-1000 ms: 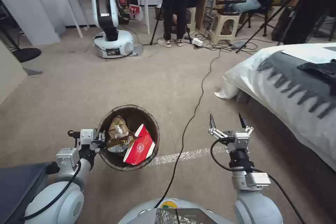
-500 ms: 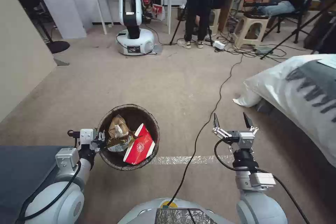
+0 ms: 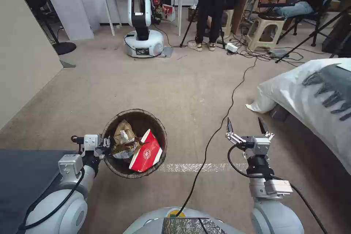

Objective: Pick up the trash bin, then pick up the garbage from the floor and place it into the trash bin.

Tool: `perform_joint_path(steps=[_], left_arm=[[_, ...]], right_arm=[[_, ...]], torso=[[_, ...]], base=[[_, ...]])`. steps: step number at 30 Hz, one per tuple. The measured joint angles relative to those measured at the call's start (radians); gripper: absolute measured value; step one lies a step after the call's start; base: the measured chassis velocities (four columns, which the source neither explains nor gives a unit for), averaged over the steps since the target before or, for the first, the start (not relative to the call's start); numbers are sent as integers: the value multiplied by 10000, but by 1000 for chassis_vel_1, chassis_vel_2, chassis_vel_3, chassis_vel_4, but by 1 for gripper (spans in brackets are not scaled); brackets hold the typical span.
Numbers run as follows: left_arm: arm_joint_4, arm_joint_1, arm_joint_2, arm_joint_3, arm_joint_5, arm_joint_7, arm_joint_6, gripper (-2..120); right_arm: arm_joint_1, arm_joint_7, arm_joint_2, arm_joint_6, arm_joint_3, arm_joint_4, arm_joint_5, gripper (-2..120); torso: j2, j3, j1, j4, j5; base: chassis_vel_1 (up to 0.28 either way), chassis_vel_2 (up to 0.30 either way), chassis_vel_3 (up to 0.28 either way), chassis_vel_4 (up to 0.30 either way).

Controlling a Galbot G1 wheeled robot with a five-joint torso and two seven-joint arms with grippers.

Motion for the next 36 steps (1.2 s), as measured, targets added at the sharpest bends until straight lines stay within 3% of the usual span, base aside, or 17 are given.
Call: perform_joint_path(steps=[6, 10, 36], left_arm=[[0, -88, 107, -75, -92, -47, 289, 0], [0, -173, 114, -171, -379, -429, 726, 0], [540, -858, 538, -155, -1543, -776, 1240, 0]], right_arm=[[35, -1, -48, 0, -36, -119, 38, 100], [118, -7, -218, 0, -135, -257, 107, 100], [244, 142, -438, -93, -411, -321, 73, 100]], torso=[[0, 0, 0, 0, 1], [0, 0, 0, 0, 1], [0, 0, 0, 0, 1]], base=[[0, 0, 0, 0], [0, 0, 0, 0], [0, 0, 0, 0]])
